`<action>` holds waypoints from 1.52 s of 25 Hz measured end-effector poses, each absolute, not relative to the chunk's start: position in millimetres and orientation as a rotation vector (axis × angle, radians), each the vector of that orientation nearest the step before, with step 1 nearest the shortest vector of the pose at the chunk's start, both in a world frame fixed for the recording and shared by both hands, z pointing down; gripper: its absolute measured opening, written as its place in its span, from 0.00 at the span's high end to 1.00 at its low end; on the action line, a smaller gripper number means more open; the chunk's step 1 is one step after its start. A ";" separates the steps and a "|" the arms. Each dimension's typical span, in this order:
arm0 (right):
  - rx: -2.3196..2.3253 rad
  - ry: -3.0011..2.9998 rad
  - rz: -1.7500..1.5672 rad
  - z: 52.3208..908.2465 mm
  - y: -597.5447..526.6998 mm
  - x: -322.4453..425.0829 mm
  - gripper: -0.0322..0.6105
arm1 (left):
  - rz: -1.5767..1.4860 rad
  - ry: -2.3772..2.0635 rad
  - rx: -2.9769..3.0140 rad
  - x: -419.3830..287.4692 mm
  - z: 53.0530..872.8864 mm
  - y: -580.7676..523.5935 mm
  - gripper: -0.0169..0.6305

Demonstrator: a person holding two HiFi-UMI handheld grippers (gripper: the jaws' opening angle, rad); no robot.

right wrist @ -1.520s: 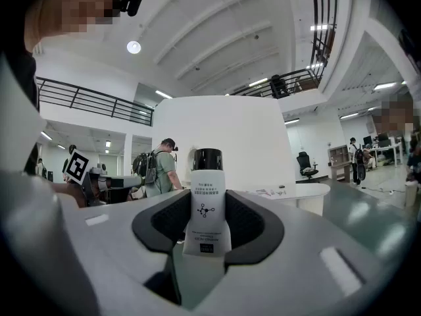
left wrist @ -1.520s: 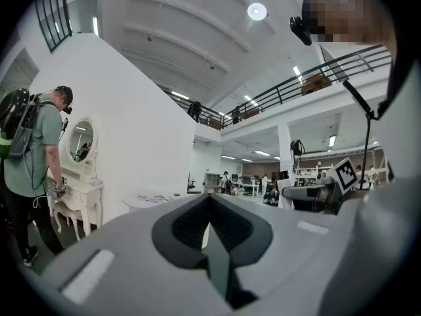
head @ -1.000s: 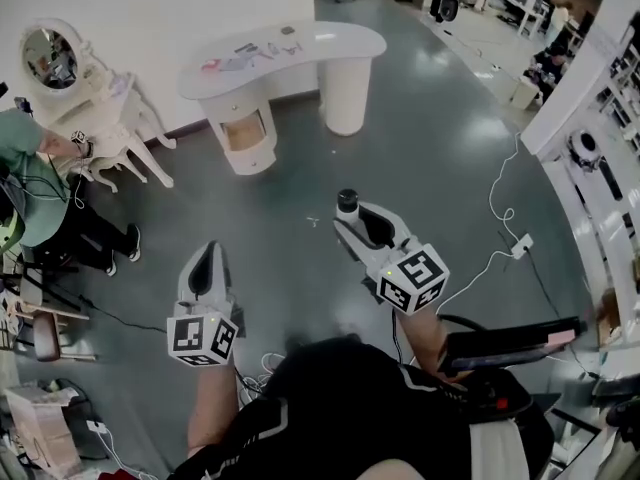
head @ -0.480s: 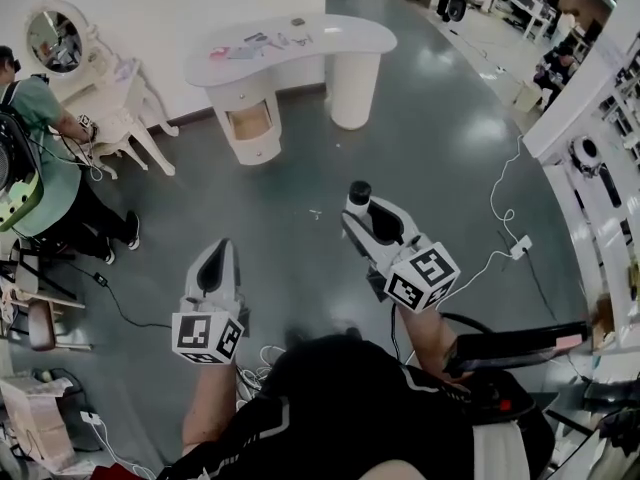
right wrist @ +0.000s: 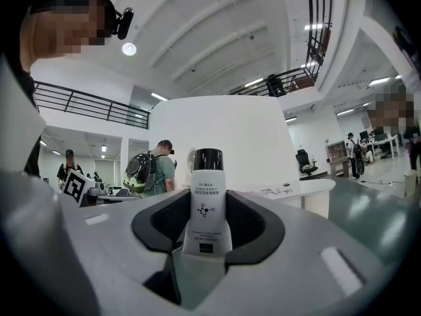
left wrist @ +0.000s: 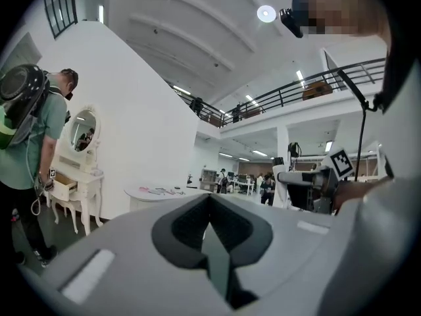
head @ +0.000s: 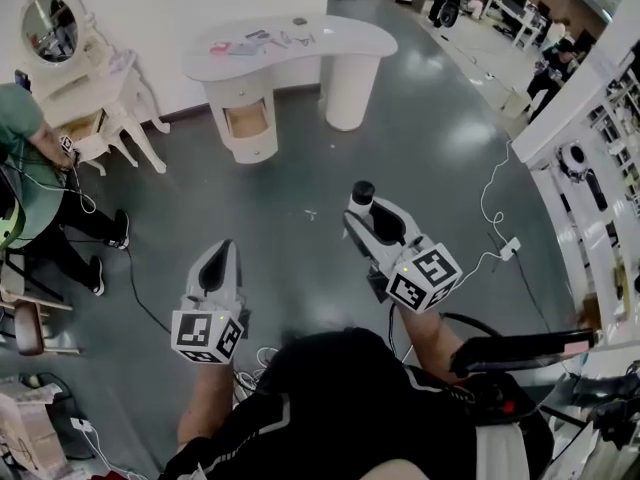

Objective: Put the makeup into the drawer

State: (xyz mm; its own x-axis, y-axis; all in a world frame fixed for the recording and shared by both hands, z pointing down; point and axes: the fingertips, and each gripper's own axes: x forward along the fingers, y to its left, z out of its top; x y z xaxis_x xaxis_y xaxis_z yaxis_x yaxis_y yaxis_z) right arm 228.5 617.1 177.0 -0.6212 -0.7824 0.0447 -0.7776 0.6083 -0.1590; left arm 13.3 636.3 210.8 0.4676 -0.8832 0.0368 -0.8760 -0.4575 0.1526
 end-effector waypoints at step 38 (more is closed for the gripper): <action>-0.991 2.911 -0.272 187.8 300.3 227.0 0.68 | -0.052 -1.672 2.505 58.9 199.2 356.5 0.97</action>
